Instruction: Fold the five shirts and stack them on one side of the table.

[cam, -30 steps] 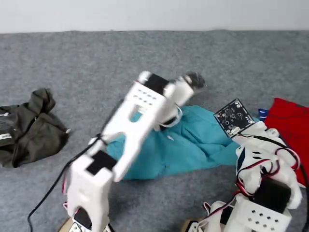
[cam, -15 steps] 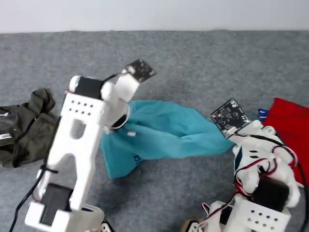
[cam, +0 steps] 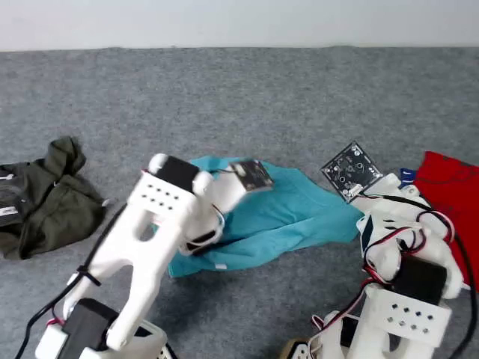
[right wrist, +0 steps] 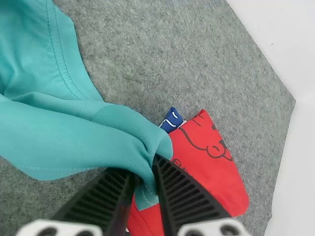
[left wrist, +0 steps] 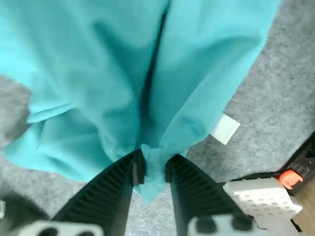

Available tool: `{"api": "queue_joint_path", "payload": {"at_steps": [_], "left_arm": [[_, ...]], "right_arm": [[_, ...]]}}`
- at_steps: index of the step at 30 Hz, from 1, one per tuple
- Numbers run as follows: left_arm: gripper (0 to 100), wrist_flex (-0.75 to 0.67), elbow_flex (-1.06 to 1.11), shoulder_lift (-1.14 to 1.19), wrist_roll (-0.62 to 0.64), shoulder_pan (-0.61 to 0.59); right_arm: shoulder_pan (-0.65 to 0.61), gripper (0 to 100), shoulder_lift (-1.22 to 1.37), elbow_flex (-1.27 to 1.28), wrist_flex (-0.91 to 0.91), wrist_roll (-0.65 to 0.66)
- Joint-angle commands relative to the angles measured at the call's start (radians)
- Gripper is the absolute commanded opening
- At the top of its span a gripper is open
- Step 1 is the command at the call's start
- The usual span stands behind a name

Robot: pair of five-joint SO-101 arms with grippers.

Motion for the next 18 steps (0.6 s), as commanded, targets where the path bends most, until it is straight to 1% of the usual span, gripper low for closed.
{"api": "queue_joint_path", "payload": {"at_steps": [1,7,12,14,16,18], "left_arm": [[9,-0.014,-0.001,-0.038,-0.005,0.026],[9,0.014,0.018,-0.037,-0.009,0.029],[8,-0.054,0.117,-0.037,-0.029,0.029],[6,-0.071,0.139,-0.046,-0.029,0.028],[1,-0.064,0.114,-0.046,-0.026,0.018],[1,-0.025,0.056,-0.048,-0.014,-0.026]], "right_arm": [[-0.002,1.0,-0.002,-0.006,-0.015,0.003],[-0.002,1.0,-0.002,-0.006,-0.01,0.003],[-0.004,1.0,-0.002,-0.006,-0.013,0.003],[-0.004,1.0,-0.002,-0.006,-0.015,0.003],[-0.001,1.0,-0.002,-0.012,-0.016,0.003],[-0.001,1.0,-0.004,-0.038,-0.008,0.002]]}}
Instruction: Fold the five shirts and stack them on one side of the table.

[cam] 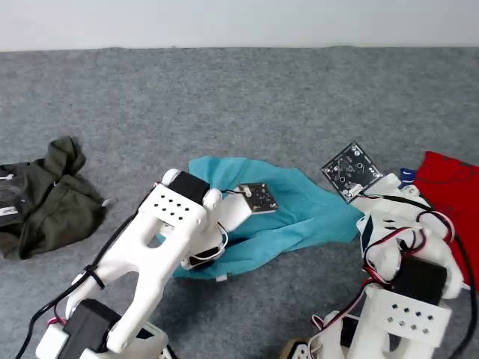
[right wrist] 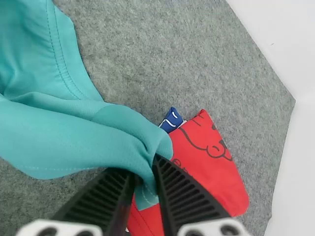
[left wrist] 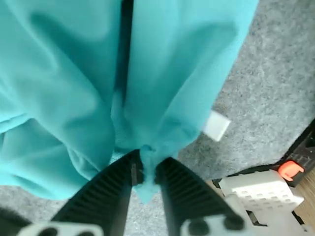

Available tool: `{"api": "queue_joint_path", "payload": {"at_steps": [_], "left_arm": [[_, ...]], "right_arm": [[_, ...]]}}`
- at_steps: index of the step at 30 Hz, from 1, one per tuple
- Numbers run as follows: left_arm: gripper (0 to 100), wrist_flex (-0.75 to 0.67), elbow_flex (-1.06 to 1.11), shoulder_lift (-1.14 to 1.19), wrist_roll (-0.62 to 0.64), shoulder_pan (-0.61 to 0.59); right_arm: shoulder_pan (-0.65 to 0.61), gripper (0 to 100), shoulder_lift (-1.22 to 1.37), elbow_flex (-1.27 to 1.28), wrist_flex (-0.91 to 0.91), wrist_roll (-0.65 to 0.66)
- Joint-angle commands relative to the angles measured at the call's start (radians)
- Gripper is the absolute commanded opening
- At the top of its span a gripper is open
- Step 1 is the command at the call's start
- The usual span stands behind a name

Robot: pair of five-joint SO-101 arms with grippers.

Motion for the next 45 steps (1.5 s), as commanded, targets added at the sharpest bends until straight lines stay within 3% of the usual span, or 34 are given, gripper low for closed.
{"api": "queue_joint_path", "payload": {"at_steps": [1,8,13,21,29,36,45], "left_arm": [[1,0.051,-0.117,-0.044,0.02,-0.074],[1,0.095,-0.541,-0.044,0.173,-0.422],[1,0.095,-0.782,-0.077,0.27,-0.565],[1,0.089,-0.987,-0.244,0.29,-0.571],[1,0.018,-1.061,-0.327,0.258,-0.569],[1,-0.021,-1.109,-0.347,0.1,-0.54],[1,0.0,-1.29,-0.351,0.097,-0.546]], "right_arm": [[-0.001,1.0,-0.002,-0.052,-0.008,-0.002],[-0.007,1.0,0.008,-0.137,0.015,-0.167],[-0.093,1.0,0.008,-0.233,0.114,-0.241],[-0.142,1.0,0.16,-0.583,0.176,-0.365],[-0.189,1.0,0.418,-1.152,0.174,-0.361],[-0.245,1.0,0.515,-1.415,0.174,-0.256],[-0.239,1.0,0.513,-1.642,0.242,-0.094]]}}
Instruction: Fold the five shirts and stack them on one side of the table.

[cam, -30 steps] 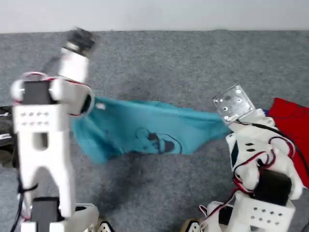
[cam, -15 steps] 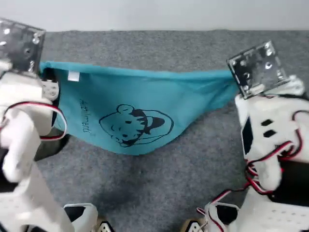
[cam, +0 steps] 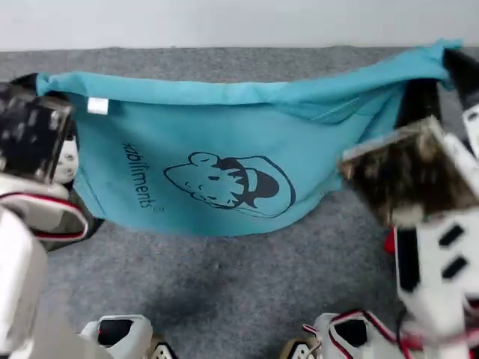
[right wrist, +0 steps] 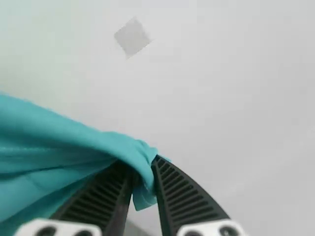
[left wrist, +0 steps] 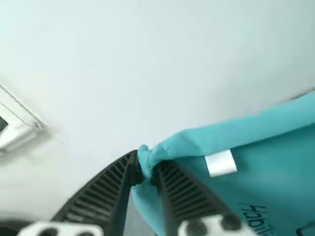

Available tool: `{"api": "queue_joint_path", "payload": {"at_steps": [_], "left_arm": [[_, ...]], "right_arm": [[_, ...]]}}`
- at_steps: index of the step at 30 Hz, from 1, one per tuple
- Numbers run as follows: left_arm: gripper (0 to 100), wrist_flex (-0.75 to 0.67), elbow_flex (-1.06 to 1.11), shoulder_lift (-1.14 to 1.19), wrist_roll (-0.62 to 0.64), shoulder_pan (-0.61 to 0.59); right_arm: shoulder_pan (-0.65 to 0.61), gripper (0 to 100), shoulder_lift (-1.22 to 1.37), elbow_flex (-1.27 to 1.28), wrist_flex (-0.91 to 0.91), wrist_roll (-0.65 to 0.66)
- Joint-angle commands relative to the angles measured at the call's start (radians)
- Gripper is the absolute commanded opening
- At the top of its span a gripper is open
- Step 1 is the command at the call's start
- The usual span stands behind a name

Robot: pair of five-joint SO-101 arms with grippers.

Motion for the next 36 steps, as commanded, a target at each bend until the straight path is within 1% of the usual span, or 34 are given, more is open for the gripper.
{"api": "queue_joint_path", "payload": {"at_steps": [1,3,5,8,11,17,20,24,27,33,36], "left_arm": [[1,0.002,-0.099,-0.012,-0.009,-0.002],[1,0.023,-0.142,-0.012,-0.009,-0.002],[1,0.044,-0.179,-0.012,-0.011,-0.002],[1,0.086,-0.229,-0.012,-0.011,-0.003],[1,0.086,-0.252,-0.025,-0.011,-0.003],[1,0.086,-0.231,-0.049,-0.012,-0.003],[1,0.086,-0.225,-0.086,-0.048,-0.003],[1,0.086,-0.151,-0.158,-0.083,-0.003],[1,0.086,-0.058,-0.229,-0.107,-0.003],[1,0.084,0.157,-0.336,-0.123,-0.003],[1,0.081,0.257,-0.35,-0.123,-0.003]], "right_arm": [[0.001,1.0,0.005,-0.12,0.054,0.057],[0.015,1.0,0.005,-0.169,0.097,0.083],[0.068,1.0,0.005,-0.206,0.127,0.114],[0.133,1.0,0.005,-0.238,0.13,0.143],[0.171,1.0,0.005,-0.276,0.128,0.166],[0.173,1.0,0.007,-0.382,0.125,0.209],[0.174,1.0,0.005,-0.417,0.101,0.221],[0.174,1.0,0.005,-0.474,0.111,0.275],[0.174,1.0,0.005,-0.499,0.156,0.298],[0.174,1.0,0.018,-0.499,0.303,0.299],[0.17,1.0,0.036,-0.427,0.332,0.296]]}}
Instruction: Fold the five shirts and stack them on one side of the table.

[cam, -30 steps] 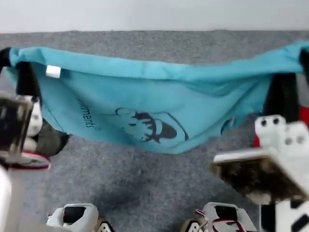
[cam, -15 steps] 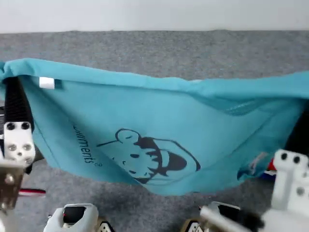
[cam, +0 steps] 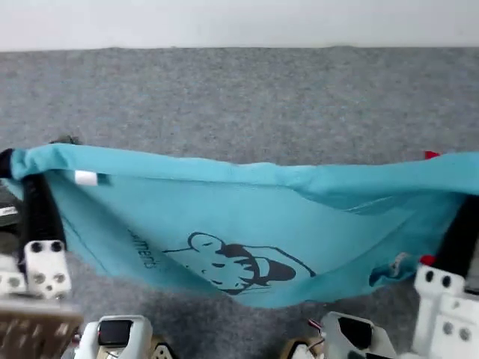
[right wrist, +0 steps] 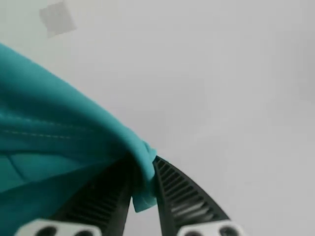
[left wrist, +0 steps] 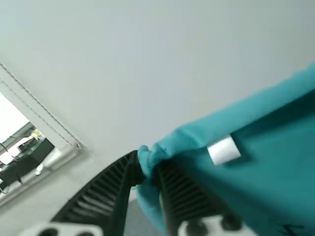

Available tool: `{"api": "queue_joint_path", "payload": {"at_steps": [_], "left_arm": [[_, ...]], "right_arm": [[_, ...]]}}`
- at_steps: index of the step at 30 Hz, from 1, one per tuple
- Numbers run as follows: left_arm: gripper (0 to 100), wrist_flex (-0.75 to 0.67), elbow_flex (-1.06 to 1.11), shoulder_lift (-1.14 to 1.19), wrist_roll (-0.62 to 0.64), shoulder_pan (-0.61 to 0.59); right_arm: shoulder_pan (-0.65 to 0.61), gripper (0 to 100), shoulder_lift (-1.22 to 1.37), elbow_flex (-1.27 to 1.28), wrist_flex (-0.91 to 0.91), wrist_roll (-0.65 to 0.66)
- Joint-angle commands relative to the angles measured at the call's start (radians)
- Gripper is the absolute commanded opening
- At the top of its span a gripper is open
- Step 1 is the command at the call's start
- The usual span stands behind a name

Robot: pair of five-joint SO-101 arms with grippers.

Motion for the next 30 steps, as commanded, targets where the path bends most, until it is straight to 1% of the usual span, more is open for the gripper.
{"api": "queue_joint_path", "payload": {"at_steps": [1,6,11,15,18,21,26,30], "left_arm": [[1,0.011,0.113,-0.002,-0.011,-0.003],[1,-0.161,0.34,0.02,-0.005,-0.003],[1,-0.381,0.642,0.064,-0.005,-0.002],[1,-0.606,0.848,0.104,-0.006,-0.002],[1,-0.761,0.958,0.158,-0.008,0.0],[1,-0.864,0.993,0.241,-0.008,0.006],[1,-1.016,0.957,0.446,-0.008,0.002],[1,-1.059,0.848,0.623,-0.008,0.003]], "right_arm": [[0.008,1.0,0.05,0.098,0.038,0.005],[-0.002,1.0,0.079,0.322,0.022,0.003],[-0.091,1.0,0.113,0.588,-0.054,-0.006],[-0.13,1.0,0.15,0.821,-0.208,-0.069],[-0.133,1.0,0.183,1.007,-0.389,-0.075],[-0.142,1.0,0.213,1.174,-0.602,-0.075],[-0.16,1.0,0.257,1.375,-0.946,-0.075],[-0.182,1.0,0.32,1.439,-1.173,-0.074]]}}
